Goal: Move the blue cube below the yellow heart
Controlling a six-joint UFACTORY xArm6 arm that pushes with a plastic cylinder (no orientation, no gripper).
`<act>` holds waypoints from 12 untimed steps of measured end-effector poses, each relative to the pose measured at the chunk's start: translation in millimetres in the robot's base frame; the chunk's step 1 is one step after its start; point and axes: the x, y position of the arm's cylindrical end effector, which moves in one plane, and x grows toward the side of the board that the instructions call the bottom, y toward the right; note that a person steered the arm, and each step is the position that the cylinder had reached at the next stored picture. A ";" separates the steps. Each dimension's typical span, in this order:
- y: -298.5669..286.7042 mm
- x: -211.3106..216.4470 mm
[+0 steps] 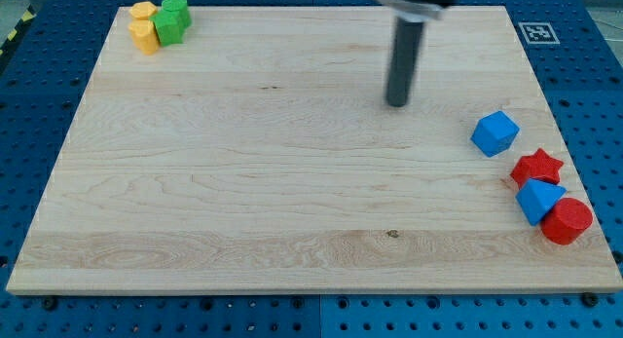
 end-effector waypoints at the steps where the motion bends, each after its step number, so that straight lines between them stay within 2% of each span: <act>1: 81.2 10.9; 2: 140.7 32.0; 4: 138.6 56.5; 7: 59.7 57.5; 9: 6.7 95.9; 12: -81.4 82.6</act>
